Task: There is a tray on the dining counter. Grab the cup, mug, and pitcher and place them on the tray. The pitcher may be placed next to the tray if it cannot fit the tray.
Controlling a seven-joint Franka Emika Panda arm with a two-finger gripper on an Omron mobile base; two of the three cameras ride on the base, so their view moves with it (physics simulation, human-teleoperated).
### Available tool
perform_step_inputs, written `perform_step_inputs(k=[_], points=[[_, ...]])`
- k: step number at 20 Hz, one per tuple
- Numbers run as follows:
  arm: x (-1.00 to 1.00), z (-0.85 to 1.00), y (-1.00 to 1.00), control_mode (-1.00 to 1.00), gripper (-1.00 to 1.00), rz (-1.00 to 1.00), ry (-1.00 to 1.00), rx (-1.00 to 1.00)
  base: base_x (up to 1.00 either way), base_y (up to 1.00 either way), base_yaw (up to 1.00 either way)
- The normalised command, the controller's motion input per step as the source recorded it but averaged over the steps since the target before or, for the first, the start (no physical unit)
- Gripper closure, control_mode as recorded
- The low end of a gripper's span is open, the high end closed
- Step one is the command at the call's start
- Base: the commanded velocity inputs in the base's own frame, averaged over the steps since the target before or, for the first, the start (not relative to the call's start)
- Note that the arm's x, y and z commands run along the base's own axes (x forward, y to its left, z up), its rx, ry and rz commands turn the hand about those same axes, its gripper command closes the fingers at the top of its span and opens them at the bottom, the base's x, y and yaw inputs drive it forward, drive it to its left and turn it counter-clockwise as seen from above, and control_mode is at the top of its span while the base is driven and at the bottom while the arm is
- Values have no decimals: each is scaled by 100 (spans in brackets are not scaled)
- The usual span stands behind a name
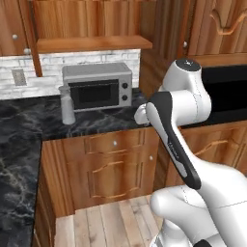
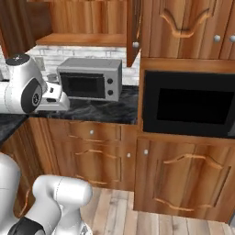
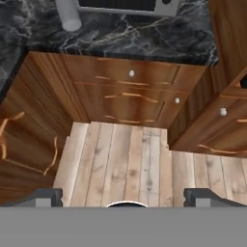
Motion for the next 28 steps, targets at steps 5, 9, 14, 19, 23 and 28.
perform_step_inputs(k=[5,9,14,19,23,28], points=[[0,0,0,100,-100,0,0,0,71,13,-27],[0,0,0,100,-100,0,0,0,52,27,-22],[0,0,0,100,-100,0,0,0,38,27,-13],[0,0,0,100,-100,0,0,0,53,33,-5],[0,0,0,100,-100,0,0,0,67,44,-5],[0,0,0,100,-100,0,0,0,24,49,-1]])
